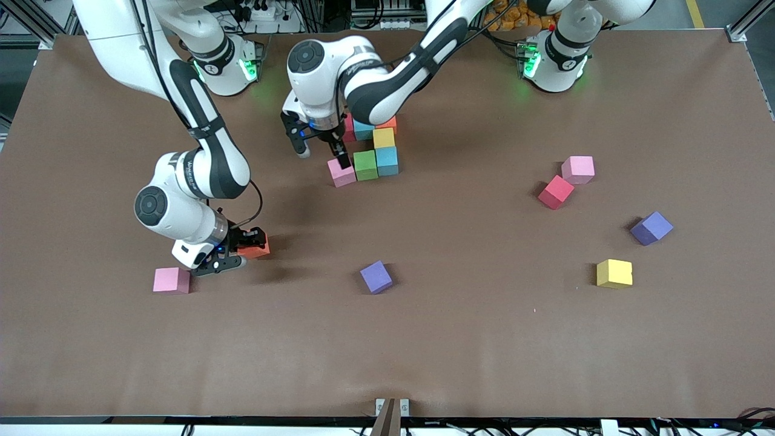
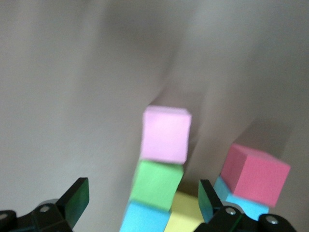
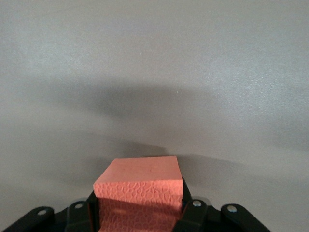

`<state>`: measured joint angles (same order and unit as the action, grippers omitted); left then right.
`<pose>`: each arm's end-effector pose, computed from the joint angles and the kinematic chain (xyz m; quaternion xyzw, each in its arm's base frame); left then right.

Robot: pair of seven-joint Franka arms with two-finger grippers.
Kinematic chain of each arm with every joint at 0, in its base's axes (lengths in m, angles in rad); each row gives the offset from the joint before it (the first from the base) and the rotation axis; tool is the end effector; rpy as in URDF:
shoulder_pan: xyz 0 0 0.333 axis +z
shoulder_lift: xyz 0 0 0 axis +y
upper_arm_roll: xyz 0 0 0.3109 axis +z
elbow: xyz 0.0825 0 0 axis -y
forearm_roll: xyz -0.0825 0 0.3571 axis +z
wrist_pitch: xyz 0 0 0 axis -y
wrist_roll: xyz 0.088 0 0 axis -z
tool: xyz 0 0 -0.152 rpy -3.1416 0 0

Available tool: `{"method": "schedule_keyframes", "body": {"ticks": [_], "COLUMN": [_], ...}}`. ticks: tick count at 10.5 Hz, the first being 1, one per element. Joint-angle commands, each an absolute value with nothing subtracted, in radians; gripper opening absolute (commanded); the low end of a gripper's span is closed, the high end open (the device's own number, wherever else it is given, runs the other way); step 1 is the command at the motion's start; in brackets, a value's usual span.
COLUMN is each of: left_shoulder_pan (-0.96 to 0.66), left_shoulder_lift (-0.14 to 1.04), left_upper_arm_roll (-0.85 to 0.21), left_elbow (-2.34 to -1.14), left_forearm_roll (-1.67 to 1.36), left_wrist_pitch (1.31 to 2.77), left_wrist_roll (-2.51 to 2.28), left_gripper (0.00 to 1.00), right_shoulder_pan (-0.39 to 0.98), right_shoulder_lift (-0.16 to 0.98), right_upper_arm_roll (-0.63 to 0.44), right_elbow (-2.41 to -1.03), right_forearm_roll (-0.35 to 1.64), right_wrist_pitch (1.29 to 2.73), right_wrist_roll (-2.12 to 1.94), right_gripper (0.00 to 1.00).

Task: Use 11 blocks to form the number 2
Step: 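Move the left gripper to the red cube while the right gripper carries orange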

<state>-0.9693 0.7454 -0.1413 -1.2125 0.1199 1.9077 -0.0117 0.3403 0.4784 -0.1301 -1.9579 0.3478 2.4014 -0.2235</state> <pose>0.3495 -0.6228 0.2941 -0.8507 0.5251 0.0142 0.0182 0.5794 0.1374 0.2006 -0.9920 -0.0928 0.0117 0.0852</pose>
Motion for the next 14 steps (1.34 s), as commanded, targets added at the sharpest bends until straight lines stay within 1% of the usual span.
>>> {"method": "schedule_keyframes", "body": {"ticks": [1, 3, 5, 6, 7, 11, 12, 14], "left_shoulder_pan": [-0.889, -0.787, -0.669, -0.607, -0.538, -0.293, -0.255, -0.232], "left_shoulder_lift": [0.643, 0.585, 0.510, 0.482, 0.468, 0.410, 0.396, 0.373], "left_upper_arm_roll": [-0.137, -0.144, -0.144, -0.144, -0.146, -0.137, -0.130, -0.077], "left_elbow": [-1.264, -1.299, -1.365, -1.376, -1.374, -1.370, -1.368, -1.367], "left_forearm_roll": [0.092, 0.069, 0.058, 0.058, 0.057, 0.057, 0.057, 0.057], "left_wrist_pitch": [1.803, 1.769, 1.753, 1.721, 1.689, 1.651, 1.652, 1.651], "left_wrist_roll": [-0.020, -0.018, -0.008, -0.006, -0.005, 0.139, 0.190, 0.251], "left_gripper": [1.00, 1.00, 1.00, 1.00, 1.00, 1.00, 1.00, 1.00], "right_shoulder_pan": [0.350, 0.359, 0.399, 0.422, 0.448, 0.552, 0.577, 0.647], "right_shoulder_lift": [0.456, 0.453, 0.446, 0.440, 0.434, 0.425, 0.423, 0.423], "right_upper_arm_roll": [-0.127, -0.103, -0.103, -0.103, -0.103, -0.104, -0.106, -0.113], "right_elbow": [-1.973, -1.973, -1.974, -1.976, -1.980, -1.999, -2.005, -2.017], "right_forearm_roll": [0.365, 0.367, 0.400, 0.400, 0.400, 0.399, 0.399, 0.397], "right_wrist_pitch": [2.390, 2.393, 2.393, 2.395, 2.399, 2.443, 2.462, 2.491], "right_wrist_roll": [-0.213, -0.212, -0.198, -0.172, -0.138, -0.007, 0.026, 0.090], "right_gripper": [0.41, 0.41, 0.41, 0.41, 0.41, 0.41, 0.41, 0.41]}}
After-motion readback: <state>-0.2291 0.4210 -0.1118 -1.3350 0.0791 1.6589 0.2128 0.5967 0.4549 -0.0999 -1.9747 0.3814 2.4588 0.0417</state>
